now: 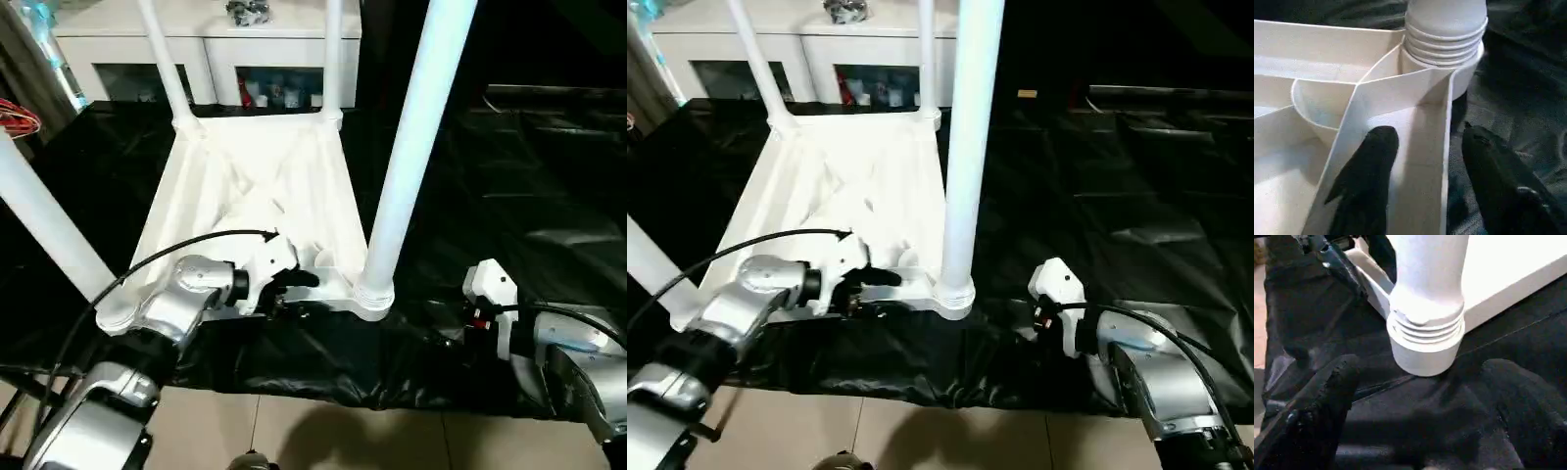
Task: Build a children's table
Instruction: Rotate leg to tighten
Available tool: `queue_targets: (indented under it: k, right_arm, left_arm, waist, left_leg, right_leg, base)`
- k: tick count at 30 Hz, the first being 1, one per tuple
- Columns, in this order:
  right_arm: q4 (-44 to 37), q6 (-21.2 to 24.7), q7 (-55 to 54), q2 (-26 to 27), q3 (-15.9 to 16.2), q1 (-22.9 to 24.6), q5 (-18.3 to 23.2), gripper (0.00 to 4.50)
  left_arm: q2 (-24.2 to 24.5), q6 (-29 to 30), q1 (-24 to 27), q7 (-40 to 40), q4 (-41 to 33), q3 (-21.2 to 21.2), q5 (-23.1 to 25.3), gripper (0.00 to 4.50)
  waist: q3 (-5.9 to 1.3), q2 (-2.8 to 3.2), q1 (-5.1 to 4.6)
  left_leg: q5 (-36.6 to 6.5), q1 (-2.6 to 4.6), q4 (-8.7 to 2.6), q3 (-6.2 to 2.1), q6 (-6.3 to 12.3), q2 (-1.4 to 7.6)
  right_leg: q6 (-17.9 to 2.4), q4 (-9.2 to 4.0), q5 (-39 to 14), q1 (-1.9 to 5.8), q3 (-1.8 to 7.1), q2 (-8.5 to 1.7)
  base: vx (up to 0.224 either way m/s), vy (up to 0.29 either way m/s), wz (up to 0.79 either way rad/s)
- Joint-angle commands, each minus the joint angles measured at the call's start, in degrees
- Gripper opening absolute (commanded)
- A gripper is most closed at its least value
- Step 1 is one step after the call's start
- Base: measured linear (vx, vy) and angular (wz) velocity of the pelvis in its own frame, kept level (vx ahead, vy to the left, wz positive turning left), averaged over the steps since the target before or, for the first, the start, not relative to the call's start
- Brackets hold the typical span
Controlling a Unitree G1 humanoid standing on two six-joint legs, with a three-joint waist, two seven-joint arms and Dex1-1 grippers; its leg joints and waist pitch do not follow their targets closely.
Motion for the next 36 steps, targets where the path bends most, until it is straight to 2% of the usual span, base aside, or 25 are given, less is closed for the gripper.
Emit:
queue_targets:
  k: [1,2,6,8,12,15,19,25,27,28,35,36]
  right_arm:
    - [-1.2,0.7,0.4,-0.7,-0.2,0.2,0.1,4.50]
    - [-1.4,1.0,0.5,-0.7,-0.3,0.3,0.1,4.50]
    - [-1.7,1.3,0.4,-0.9,0.0,0.3,0.1,4.50]
    - [-1.5,1.4,0.4,-0.9,0.1,0.1,0.0,4.50]
    - [-1.4,1.3,0.0,-0.7,0.1,-0.3,0.0,4.50]
    - [-1.1,0.8,-0.2,-0.2,0.2,-1.1,-0.1,4.50]
    - [-0.9,0.5,-0.3,0.2,0.3,-1.8,-0.2,4.50]
    - [1.1,-1.3,-0.9,2.3,2.2,-5.0,-1.7,4.50]
    - [3.5,-3.3,-1.6,3.3,4.1,-7.0,-4.2,4.50]
    - [4.2,-3.7,-1.7,3.6,4.7,-7.6,-4.9,4.50]
    - [10.3,-6.5,-1.4,6.0,7.4,-12.5,-7.7,4.50]
    - [11.1,-7.0,-1.2,6.3,7.6,-13.1,-7.8,4.50]
  left_arm:
    - [0.3,-0.6,-1.1,-0.4,1.1,0.0,0.7,2.29]
    - [0.3,-0.3,-1.3,-1.1,1.6,0.2,0.5,2.02]
    - [0.2,-0.7,-1.9,-2.6,3.1,0.4,0.8,1.92]
    - [0.2,-0.8,-2.1,-3.0,3.8,0.4,1.2,1.57]
    - [0.4,-0.6,-2.2,-3.8,4.1,0.2,1.6,1.47]
    - [0.4,-1.0,-2.4,-4.0,4.9,0.2,2.1,1.11]
    - [0.4,-1.2,-2.5,-4.0,5.3,0.1,2.5,0.87]
    - [0.7,-1.3,-2.7,-4.9,5.6,-0.3,3.4,0.30]
    - [0.7,-1.3,-2.8,-5.2,5.7,-0.1,3.4,0.30]
    - [0.6,-1.3,-2.9,-5.4,5.8,-0.1,3.5,0.10]
    - [0.3,-1.4,-2.4,-7.2,4.9,0.6,3.0,0.10]
    - [0.3,-1.4,-2.3,-7.2,4.8,0.6,3.0,0.10]
  waist:
    - [-4.00,-0.74,0.33]
    - [-4.00,-0.76,0.30]
    - [-3.94,-0.81,0.35]
    - [-3.98,-0.85,0.34]
    - [-3.95,-0.88,0.38]
    - [-3.97,-0.83,0.36]
    - [-3.91,-0.85,0.31]
    - [-4.02,-0.72,0.19]
    - [-4.08,-0.64,0.19]
    - [-4.08,-0.65,0.15]
    - [-4.22,-0.63,-0.02]
    - [-4.22,-0.81,-0.01]
  left_leg:
    - [-11.1,0.03,-3.69,-0.44,2.98,1.38]
    - [-11.1,0.03,-3.68,-0.44,2.98,1.36]
    - [-11.4,0.01,-3.72,-0.43,2.88,1.32]
    - [-11.1,-0.03,-3.70,-0.47,2.89,1.35]
    - [-10.8,-0.07,-3.67,-0.43,3.02,1.32]
    - [-10.9,-0.02,-3.67,-0.45,3.02,1.35]
    - [-11.2,0.01,-3.75,-0.47,2.90,1.37]
    - [-10.8,0.03,-3.75,-0.49,2.60,1.43]
    - [-10.8,0.06,-3.70,-0.41,2.47,1.39]
    - [-10.8,0.04,-3.71,-0.47,2.31,1.37]
    - [-9.8,0.02,-3.56,-0.39,2.67,1.42]
    - [-9.8,-0.02,-3.57,-0.37,2.83,1.41]
  right_leg:
    - [-8.7,-4.61,-15.5,3.24,2.71,-3.54]
    - [-8.9,-4.62,-15.4,3.24,2.65,-3.54]
    - [-8.7,-4.76,-16.7,3.28,2.62,-3.58]
    - [-8.7,-4.67,-16.3,3.30,2.63,-3.60]
    - [-8.8,-4.68,-16.1,3.31,2.62,-3.61]
    - [-8.9,-4.66,-16.2,3.29,2.59,-3.60]
    - [-8.7,-4.73,-16.9,3.25,2.59,-3.60]
    - [-9.3,-4.47,-15.6,3.22,2.64,-3.66]
    - [-9.7,-4.46,-15.3,3.14,2.64,-3.73]
    - [-9.8,-4.38,-15.2,3.22,2.62,-3.75]
    - [-11.3,-3.91,-11.6,3.25,2.65,-3.61]
    - [-11.3,-3.84,-11.5,3.38,2.66,-3.64]
  base:
    - [0.000,0.000,0.00]
    - [0.000,0.000,0.00]
    - [0.000,0.000,0.00]
    - [0.000,0.000,0.00]
    - [0.000,0.000,0.00]
    - [0.000,0.000,0.00]
    - [0.000,0.000,0.00]
    - [0.000,0.000,0.00]
    - [0.000,0.000,0.00]
    - [0.000,0.000,0.00]
    - [0.000,0.000,0.00]
    - [0.000,0.000,0.00]
